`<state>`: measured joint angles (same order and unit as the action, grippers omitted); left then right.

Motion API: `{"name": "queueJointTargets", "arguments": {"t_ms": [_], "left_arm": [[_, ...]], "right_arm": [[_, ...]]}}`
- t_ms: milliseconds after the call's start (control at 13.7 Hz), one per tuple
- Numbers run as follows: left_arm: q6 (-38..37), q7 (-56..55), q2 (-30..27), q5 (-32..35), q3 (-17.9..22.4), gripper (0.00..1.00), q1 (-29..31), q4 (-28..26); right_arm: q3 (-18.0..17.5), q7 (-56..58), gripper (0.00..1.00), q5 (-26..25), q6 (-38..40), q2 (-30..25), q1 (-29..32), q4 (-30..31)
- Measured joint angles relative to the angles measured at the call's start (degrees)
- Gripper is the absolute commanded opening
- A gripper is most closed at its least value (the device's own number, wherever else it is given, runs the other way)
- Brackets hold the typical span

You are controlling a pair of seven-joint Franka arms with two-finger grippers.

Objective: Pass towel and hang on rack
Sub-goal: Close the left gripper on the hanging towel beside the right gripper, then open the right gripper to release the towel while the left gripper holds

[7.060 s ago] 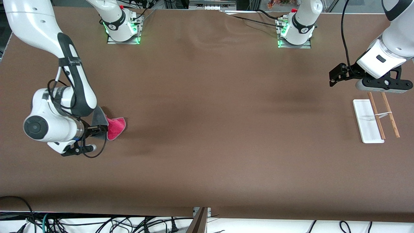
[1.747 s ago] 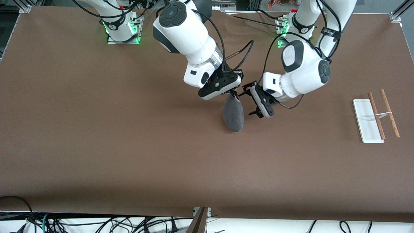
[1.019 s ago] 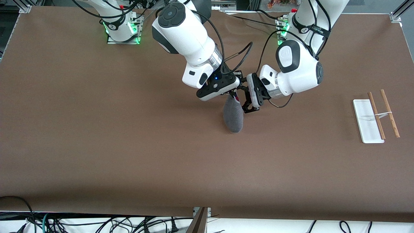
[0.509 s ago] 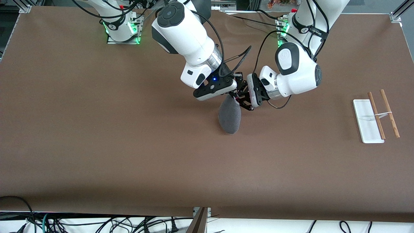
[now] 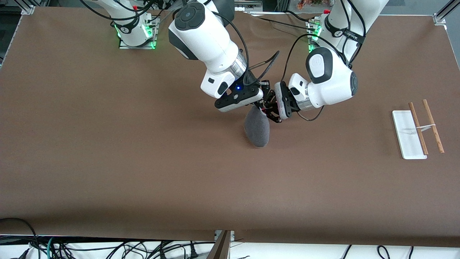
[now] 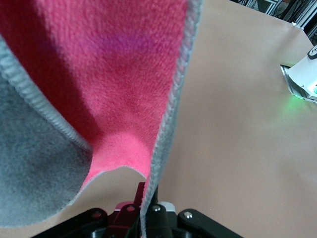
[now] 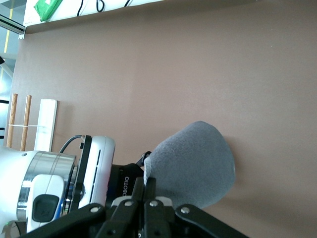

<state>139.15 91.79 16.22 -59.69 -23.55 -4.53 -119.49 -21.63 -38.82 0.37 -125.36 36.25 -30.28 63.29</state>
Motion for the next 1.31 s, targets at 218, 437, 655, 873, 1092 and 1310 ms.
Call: {"name": "queueJointTargets", "arguments": {"t_ms": [218,437,655,873,1092,1310], "left_arm": [[0.0,0.06,-0.1,0.0,0.13,0.0,0.19,0.41],[0.0,0.1,-0.11,0.0,0.16,0.0,0.28,0.69],[0.0,0.14,-0.13,0.0,0.18,0.0,0.29,0.72],[0.0,0.24,-0.19,0.0,0.22,0.0,0.34,0.83],[-0.3,0.53,-0.83,0.34,0.25,0.0,0.6,0.91],[-3.87,0.58,-1.77,6.22,0.39,0.0,3.32,1.87]], "right_arm": [[0.0,-0.01,0.0,0.0,-0.01,0.0,0.0,0.0],[0.0,-0.03,0.42,0.0,-0.01,0.01,0.0,0.0],[0.0,-0.07,1.0,-0.02,-0.01,0.04,0.0,0.0],[0.0,-0.07,1.0,-0.34,-0.01,0.08,0.0,0.0],[0.0,-0.07,1.0,-1.57,0.01,0.08,0.0,0.0],[0.32,-0.07,1.0,-2.42,0.36,0.08,0.39,0.0]]}}
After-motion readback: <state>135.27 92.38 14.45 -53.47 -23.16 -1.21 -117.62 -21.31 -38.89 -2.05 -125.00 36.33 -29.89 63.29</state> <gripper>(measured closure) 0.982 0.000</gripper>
